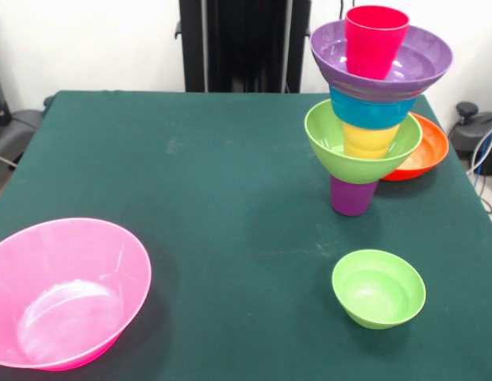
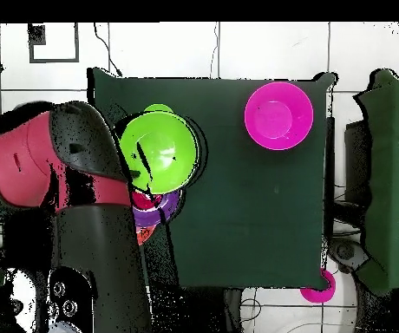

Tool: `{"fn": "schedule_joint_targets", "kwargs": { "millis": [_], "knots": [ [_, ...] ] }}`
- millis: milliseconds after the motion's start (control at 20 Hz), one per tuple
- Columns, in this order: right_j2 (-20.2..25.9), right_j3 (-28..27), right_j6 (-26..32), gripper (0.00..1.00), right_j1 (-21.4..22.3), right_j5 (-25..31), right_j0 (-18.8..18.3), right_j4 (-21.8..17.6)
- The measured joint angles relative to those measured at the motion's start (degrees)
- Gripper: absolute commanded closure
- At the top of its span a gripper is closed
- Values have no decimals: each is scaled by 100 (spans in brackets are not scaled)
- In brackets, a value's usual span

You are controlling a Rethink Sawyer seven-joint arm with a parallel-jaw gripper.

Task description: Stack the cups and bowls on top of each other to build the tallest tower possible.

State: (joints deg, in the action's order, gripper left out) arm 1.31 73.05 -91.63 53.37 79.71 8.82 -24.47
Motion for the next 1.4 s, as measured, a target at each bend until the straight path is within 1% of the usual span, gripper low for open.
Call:
{"fn": "schedule_joint_targets", "kwargs": {
  "millis": [350, 600, 800, 900, 1400],
  "knots": [
    [-49, -107, -98, 100, -117, 225, 169, 211],
    [-82, -164, -275, 100, -241, 232, 323, 366],
    [-90, -256, -437, 100, -333, 240, 393, 404],
    [-97, -325, -564, 100, -405, 247, 422, 434],
    [-153, -451, -744, 100, -554, 246, 428, 542]
  ]
}}
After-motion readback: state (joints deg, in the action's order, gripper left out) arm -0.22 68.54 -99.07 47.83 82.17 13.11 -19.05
